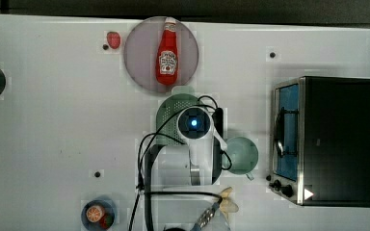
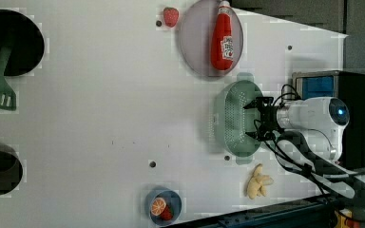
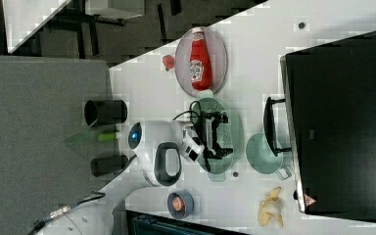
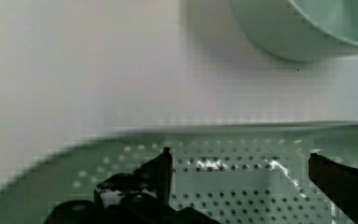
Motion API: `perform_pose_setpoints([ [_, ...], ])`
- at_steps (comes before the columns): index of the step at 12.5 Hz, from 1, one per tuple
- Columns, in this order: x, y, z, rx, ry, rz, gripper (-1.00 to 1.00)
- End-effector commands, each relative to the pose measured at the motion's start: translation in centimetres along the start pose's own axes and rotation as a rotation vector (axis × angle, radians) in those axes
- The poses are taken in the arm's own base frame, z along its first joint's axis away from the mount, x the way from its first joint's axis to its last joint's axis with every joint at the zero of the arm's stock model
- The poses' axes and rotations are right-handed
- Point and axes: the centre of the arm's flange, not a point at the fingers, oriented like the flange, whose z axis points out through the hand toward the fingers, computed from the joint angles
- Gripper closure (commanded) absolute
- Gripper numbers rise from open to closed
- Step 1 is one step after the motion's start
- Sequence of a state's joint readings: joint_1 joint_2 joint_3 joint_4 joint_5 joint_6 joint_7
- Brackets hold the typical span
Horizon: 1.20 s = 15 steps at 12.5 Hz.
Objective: Drag strainer left to right.
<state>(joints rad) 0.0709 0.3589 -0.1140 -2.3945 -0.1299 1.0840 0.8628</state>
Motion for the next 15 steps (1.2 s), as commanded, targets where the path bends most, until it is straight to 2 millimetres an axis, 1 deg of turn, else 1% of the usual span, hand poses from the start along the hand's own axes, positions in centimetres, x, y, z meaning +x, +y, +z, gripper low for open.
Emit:
perform_pose_setpoints([
  [1, -2.2, -1.3, -7.9, 0.102, 0.004, -0.222, -1.00],
  [3, -1.6, -0.9, -14.5, 0.114, 0.018, -0.333, -1.00],
  [5, -0.2, 0.4, -22.1, 0.104, 0.014, -0.419, -1.00],
  [7, 1.1, 2.1, -30.1, 0.123, -0.024, -0.480, -1.00],
  [8, 1.5, 3.3, -33.6, 0.127, -0.052, -0.525, -1.00],
  [9, 1.9, 4.5, -36.6, 0.125, -0.060, -0.604, -1.00],
  [10, 2.2, 5.6, -38.8, 0.114, -0.060, -0.698, -1.00],
  [11, 2.6, 6.3, -40.6, 0.114, -0.059, -0.775, -1.00],
  [12, 3.3, 6.5, -42.1, 0.125, -0.051, -0.798, -1.00],
  [13, 3.9, 6.4, -43.3, 0.148, -0.038, -0.811, -1.00],
  [15, 4.3, 6.2, -44.5, 0.163, -0.026, -0.828, -1.00],
])
